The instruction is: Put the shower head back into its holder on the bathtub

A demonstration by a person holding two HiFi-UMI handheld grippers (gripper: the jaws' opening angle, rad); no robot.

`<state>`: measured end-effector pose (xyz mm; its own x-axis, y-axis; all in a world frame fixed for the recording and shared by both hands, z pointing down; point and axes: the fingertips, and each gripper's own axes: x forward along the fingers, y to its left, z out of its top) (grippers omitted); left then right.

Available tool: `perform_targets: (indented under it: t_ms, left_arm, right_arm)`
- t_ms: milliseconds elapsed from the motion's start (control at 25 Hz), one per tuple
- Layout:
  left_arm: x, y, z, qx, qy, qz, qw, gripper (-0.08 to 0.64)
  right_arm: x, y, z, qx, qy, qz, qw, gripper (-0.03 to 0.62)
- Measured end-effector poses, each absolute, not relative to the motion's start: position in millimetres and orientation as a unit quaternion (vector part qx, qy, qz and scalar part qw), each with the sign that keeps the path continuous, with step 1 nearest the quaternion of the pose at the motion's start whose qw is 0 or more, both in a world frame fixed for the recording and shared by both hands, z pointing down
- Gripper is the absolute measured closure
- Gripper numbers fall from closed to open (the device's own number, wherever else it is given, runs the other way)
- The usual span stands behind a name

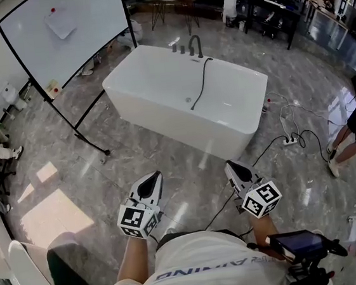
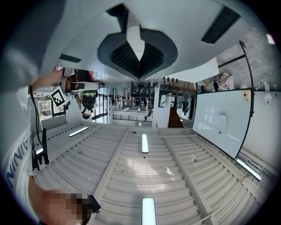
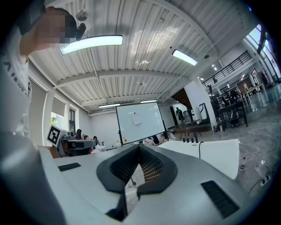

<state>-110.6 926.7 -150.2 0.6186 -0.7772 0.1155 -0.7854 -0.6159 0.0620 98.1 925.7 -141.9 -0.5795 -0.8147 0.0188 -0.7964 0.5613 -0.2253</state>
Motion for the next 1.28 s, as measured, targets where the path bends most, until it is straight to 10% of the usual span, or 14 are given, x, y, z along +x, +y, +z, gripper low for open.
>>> perform_targets:
  t_ms: [1280]
  left_arm:
    - [-88, 752, -123, 0.903, -0.421, 0.051, 0.071, 0.546]
  right_arm:
    - [86, 776, -96, -0.44, 0.887, -0.142, -0.014, 0.583]
